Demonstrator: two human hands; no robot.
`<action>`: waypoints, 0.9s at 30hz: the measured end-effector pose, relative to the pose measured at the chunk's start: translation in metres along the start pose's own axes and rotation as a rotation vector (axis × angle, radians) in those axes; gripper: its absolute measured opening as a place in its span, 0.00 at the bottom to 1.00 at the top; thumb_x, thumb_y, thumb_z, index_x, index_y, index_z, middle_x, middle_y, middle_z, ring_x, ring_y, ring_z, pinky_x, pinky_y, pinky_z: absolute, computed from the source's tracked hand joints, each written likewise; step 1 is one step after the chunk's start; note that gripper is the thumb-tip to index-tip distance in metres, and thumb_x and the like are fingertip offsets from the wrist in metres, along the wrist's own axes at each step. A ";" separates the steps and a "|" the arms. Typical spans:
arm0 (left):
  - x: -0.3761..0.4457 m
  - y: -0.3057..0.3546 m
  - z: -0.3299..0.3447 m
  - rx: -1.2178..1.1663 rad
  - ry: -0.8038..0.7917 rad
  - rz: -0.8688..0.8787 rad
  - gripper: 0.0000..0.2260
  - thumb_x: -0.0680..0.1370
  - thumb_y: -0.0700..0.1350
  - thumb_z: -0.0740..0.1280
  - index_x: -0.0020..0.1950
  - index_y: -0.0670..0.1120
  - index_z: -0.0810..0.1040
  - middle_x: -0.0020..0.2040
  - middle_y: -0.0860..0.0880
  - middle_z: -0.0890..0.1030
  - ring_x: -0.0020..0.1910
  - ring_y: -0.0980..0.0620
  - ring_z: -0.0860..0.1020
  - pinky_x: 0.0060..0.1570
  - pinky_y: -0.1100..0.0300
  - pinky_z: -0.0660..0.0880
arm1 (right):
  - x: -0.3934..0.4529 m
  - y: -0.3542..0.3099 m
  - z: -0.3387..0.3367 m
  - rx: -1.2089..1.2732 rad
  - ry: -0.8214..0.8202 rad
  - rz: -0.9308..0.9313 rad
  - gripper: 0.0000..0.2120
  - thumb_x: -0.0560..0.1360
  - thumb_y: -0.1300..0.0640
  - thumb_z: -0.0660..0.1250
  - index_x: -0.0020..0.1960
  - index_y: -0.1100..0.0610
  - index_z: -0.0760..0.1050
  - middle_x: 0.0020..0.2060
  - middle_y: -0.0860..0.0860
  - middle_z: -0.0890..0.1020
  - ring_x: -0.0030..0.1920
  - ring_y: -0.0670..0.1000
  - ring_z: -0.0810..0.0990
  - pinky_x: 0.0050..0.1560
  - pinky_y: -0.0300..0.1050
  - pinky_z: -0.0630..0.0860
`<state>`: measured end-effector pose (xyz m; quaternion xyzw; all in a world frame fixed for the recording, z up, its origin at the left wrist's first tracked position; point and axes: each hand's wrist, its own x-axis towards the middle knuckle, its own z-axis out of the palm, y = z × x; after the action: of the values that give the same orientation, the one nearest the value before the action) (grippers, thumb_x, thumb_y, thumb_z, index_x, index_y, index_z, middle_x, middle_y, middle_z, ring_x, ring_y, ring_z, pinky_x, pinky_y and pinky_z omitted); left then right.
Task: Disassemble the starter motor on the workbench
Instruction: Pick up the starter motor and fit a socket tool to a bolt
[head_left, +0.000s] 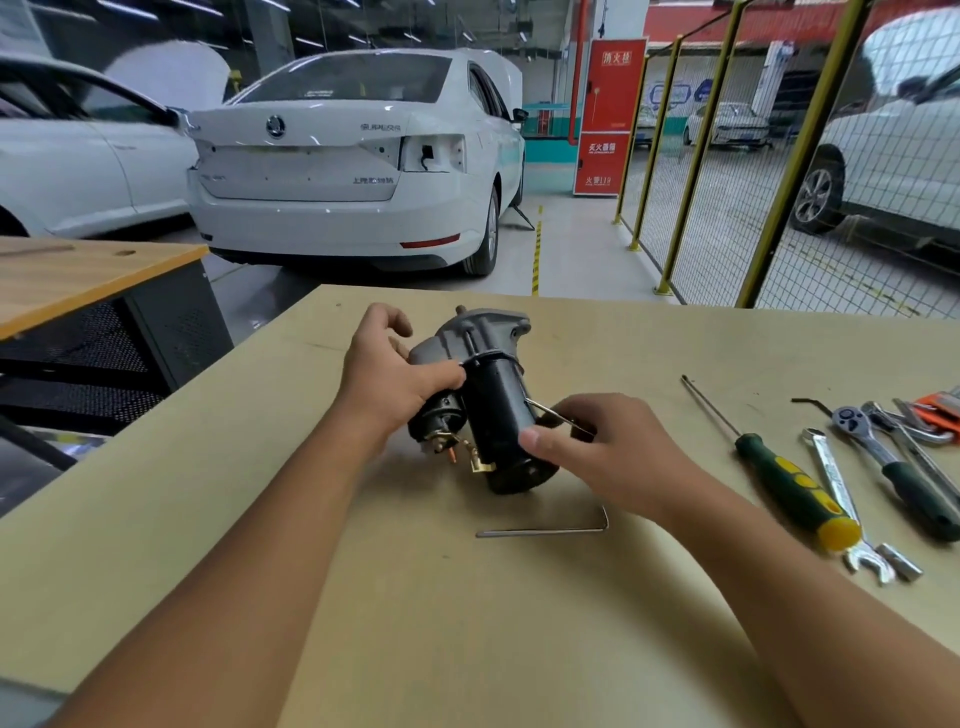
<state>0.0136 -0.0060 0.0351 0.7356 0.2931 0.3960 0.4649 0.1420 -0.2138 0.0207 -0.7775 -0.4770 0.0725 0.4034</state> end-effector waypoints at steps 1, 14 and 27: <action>0.000 0.003 -0.003 0.026 0.017 0.064 0.28 0.57 0.49 0.79 0.49 0.52 0.68 0.40 0.49 0.69 0.36 0.53 0.70 0.32 0.58 0.72 | -0.001 -0.001 0.003 -0.014 0.010 -0.014 0.24 0.66 0.28 0.67 0.40 0.49 0.79 0.24 0.43 0.72 0.26 0.42 0.68 0.27 0.36 0.62; -0.012 0.014 -0.005 0.319 0.210 0.804 0.28 0.61 0.41 0.83 0.50 0.50 0.68 0.44 0.52 0.73 0.41 0.51 0.71 0.40 0.65 0.72 | 0.002 0.000 -0.003 0.162 0.506 -0.062 0.15 0.81 0.53 0.64 0.38 0.59 0.76 0.27 0.48 0.76 0.30 0.44 0.74 0.28 0.31 0.67; -0.005 0.003 -0.011 0.050 0.055 0.264 0.43 0.58 0.44 0.77 0.72 0.57 0.69 0.56 0.56 0.80 0.51 0.58 0.82 0.43 0.66 0.80 | 0.009 0.016 -0.008 0.340 0.570 0.107 0.17 0.79 0.47 0.66 0.37 0.56 0.79 0.23 0.43 0.69 0.28 0.43 0.67 0.36 0.45 0.68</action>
<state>0.0021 -0.0059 0.0392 0.7680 0.2161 0.4664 0.3820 0.1619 -0.2141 0.0169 -0.7119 -0.2848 -0.0484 0.6401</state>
